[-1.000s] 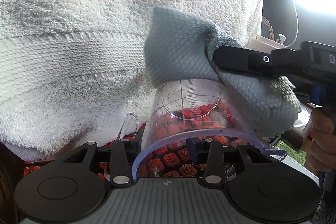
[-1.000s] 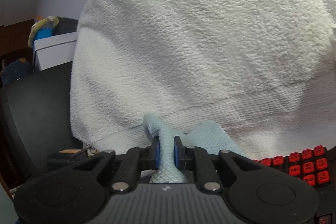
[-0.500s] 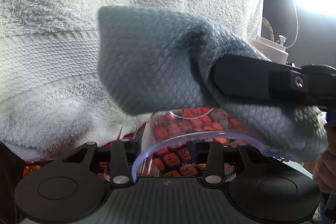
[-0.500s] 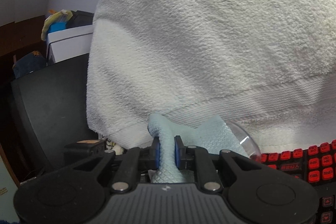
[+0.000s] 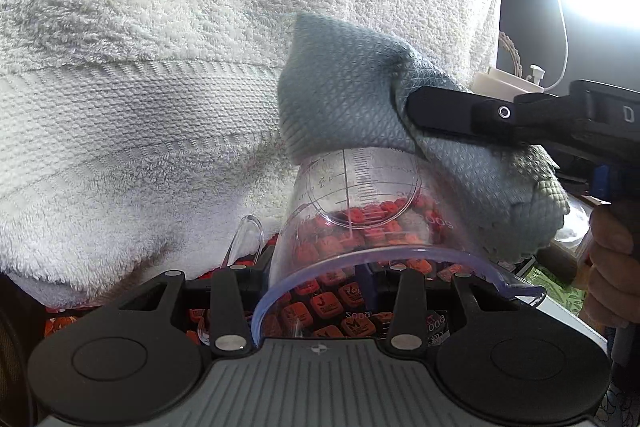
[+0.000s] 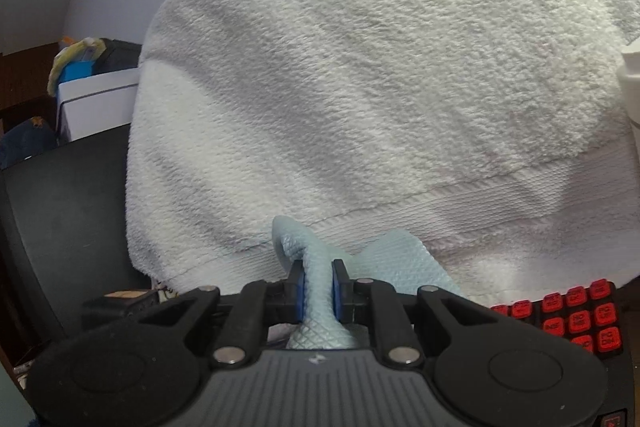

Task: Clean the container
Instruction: 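Sweep the green cloth across the cup's rim and wall with the right gripper, then keep rubbing the cup's outer wall with the cloth in the right gripper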

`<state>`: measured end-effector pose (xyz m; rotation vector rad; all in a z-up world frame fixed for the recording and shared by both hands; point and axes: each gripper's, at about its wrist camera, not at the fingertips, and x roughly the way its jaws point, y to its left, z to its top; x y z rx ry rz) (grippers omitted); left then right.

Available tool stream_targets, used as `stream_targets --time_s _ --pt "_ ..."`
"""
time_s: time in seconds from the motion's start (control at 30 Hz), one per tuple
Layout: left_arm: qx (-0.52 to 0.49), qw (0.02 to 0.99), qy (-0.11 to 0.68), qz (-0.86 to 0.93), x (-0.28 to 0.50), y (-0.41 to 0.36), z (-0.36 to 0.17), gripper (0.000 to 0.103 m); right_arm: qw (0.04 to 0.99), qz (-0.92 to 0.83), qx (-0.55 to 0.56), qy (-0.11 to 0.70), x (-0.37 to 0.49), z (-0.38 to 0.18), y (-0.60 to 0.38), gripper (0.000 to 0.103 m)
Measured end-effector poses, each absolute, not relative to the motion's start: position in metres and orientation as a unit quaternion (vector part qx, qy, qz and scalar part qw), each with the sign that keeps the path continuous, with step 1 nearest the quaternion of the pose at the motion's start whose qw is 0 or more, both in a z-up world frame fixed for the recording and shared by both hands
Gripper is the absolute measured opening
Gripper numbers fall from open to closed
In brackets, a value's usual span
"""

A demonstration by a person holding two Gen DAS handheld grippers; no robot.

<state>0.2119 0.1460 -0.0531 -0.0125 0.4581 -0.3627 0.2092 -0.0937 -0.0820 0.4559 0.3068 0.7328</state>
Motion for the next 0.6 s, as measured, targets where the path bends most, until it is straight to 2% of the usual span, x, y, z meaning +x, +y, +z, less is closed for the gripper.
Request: stream_targets --time_s 0.23,0.6 --pt "-0.010 0.957 0.226 -0.180 0.213 0.147 -0.053 0.039 0.899 0.341 0.231 0.149 0.212 -0.083 -0.096 0.013" --pt "-0.015 0.957 0.226 -0.183 0.212 0.150 -0.055 0.039 0.898 0.384 0.159 0.144 0.186 -0.073 -0.062 0.013"
